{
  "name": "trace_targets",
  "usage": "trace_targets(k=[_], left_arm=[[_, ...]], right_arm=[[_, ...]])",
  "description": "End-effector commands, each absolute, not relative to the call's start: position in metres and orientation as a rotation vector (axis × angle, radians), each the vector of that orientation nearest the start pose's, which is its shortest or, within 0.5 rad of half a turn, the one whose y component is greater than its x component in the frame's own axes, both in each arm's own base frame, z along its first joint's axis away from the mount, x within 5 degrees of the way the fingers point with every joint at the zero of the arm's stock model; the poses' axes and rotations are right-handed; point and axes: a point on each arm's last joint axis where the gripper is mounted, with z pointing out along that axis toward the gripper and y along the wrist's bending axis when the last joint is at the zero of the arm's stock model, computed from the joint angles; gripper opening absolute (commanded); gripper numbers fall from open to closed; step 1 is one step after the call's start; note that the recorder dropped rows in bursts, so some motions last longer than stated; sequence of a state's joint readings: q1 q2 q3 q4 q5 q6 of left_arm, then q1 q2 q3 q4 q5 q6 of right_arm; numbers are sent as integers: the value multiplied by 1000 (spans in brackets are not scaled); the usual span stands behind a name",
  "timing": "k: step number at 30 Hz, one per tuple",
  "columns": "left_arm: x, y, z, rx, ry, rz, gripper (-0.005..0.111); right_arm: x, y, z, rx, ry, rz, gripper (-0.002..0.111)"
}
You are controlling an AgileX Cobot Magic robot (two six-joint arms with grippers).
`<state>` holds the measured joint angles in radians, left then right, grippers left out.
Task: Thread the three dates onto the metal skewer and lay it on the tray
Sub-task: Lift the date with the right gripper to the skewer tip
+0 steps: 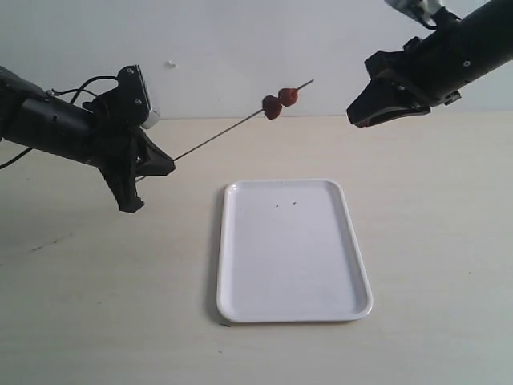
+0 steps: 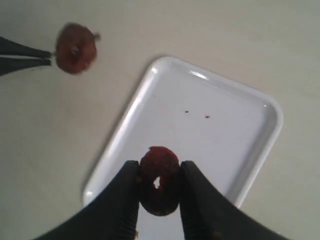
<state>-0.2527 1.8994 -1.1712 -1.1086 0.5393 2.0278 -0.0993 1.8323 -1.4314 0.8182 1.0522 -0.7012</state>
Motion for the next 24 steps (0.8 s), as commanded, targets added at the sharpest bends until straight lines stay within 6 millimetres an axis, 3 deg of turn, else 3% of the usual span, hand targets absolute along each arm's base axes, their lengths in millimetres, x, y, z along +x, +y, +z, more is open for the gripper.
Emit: trace_targets(k=[1,16,24], left_arm=[[365,-148,183,1592,1748,-232,0],[360,-155,184,1651,1689,-264,0],[361,-155,184,1641,1693,-259,0]], right_arm=[[386,10,275,-293,2443,942,27],[382,14,282,-307,2396,1101,27],[380,14,280,-338,2425,1085,27]])
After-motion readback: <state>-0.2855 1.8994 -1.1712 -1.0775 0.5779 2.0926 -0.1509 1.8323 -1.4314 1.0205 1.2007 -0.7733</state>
